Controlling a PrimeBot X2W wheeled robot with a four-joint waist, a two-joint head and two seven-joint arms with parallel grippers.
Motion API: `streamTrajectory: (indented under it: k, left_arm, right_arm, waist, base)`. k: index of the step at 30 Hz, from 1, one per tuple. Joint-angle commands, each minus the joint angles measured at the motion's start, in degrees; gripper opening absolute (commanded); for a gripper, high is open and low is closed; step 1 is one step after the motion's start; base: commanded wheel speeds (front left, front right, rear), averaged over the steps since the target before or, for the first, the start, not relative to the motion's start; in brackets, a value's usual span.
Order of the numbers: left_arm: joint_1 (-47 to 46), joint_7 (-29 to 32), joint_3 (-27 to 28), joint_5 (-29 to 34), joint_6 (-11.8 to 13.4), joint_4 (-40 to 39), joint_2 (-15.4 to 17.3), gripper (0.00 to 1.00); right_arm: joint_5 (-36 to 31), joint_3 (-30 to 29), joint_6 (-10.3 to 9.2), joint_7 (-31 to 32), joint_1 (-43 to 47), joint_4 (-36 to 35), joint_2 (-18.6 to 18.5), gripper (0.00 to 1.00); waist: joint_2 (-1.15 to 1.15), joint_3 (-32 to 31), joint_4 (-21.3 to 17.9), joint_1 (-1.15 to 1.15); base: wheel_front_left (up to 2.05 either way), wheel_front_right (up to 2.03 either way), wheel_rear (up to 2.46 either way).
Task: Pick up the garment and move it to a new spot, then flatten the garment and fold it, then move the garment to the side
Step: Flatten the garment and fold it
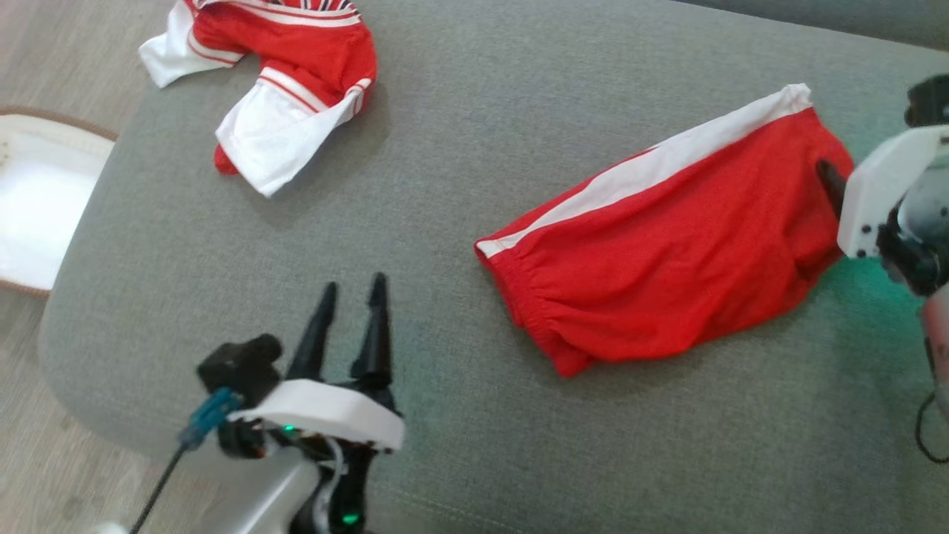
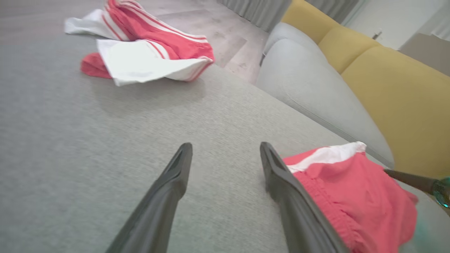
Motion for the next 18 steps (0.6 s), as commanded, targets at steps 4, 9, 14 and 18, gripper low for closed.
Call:
streamTrajectory:
  k: [4, 9, 14, 18]
  left_arm:
    - [1.15, -1.26, 4.76, 0.95, 1.90, -4.15, 3.27, 1.00]
    - [2.32, -1.54, 6.17, 1.13, 2.66, -5.98, 4.03, 1.00]
    - [2.49, -1.67, 6.96, 1.70, 3.29, -6.96, 4.64, 1.00]
    - [2.44, -1.71, 7.32, 1.98, 3.42, -7.08, 5.04, 1.00]
  right_arm:
    - [1.80, -0.42, 0.43, 2.68, 1.79, -1.04, -1.22, 1.00]
    - [3.47, -0.69, 0.43, 5.78, 4.03, -1.14, -0.45, 0.40]
    - [3.86, -1.43, 0.43, 4.08, 4.30, -2.93, 0.80, 0.00]
    - [3.85, -2.25, 0.43, 1.10, 3.93, -3.88, 2.16, 0.00]
  waist:
    - [0.00, 0.61, 1.00, 0.01]
    - [0.00, 0.64, 1.07, 0.01]
    - [0.00, 0.61, -0.08, 0.01]
    - [0.00, -0.03, -1.42, 0.01]
  base:
    - [0.00, 0.00, 0.00]
    - [0.00, 0.00, 0.00]
    - [0.00, 0.00, 0.00]
    - [0.00, 0.00, 0.00]
